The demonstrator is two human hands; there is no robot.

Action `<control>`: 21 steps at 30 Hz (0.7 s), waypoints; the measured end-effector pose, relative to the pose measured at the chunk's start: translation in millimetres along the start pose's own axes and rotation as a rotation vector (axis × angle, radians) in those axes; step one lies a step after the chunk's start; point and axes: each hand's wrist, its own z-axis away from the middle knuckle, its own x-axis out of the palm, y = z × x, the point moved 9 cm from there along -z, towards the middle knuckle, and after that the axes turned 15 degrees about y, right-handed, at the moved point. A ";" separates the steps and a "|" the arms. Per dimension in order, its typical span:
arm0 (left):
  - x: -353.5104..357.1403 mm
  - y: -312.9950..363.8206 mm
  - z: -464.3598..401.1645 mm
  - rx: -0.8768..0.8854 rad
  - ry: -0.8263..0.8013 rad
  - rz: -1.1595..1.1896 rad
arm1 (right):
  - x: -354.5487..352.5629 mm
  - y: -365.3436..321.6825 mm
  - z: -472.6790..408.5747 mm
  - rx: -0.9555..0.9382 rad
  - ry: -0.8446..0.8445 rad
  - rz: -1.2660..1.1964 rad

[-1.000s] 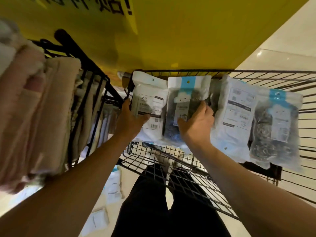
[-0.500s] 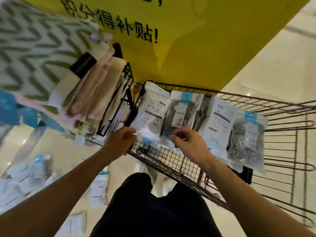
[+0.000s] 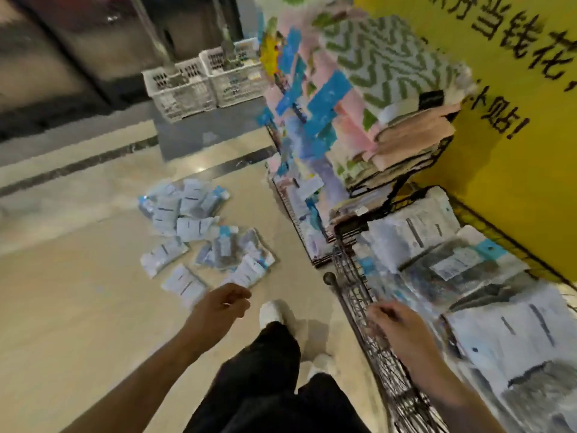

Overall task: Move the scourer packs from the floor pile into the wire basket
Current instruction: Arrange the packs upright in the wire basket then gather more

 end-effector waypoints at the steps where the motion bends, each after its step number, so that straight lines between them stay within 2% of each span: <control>1: -15.5 -18.5 9.0 -0.035 0.036 0.031 | 11.8 -0.5 3.7 -0.010 -0.025 0.025; 10: -131.4 -179.3 61.1 -0.260 0.292 0.118 | 141.6 -43.4 46.6 -0.087 -0.169 0.246; 15: -204.6 -295.5 85.2 -0.478 0.370 0.234 | 263.3 -76.8 102.2 -0.163 -0.288 0.343; 21: -294.2 -437.9 127.0 -0.727 0.517 0.334 | 412.7 -119.3 212.6 -0.250 -0.497 0.410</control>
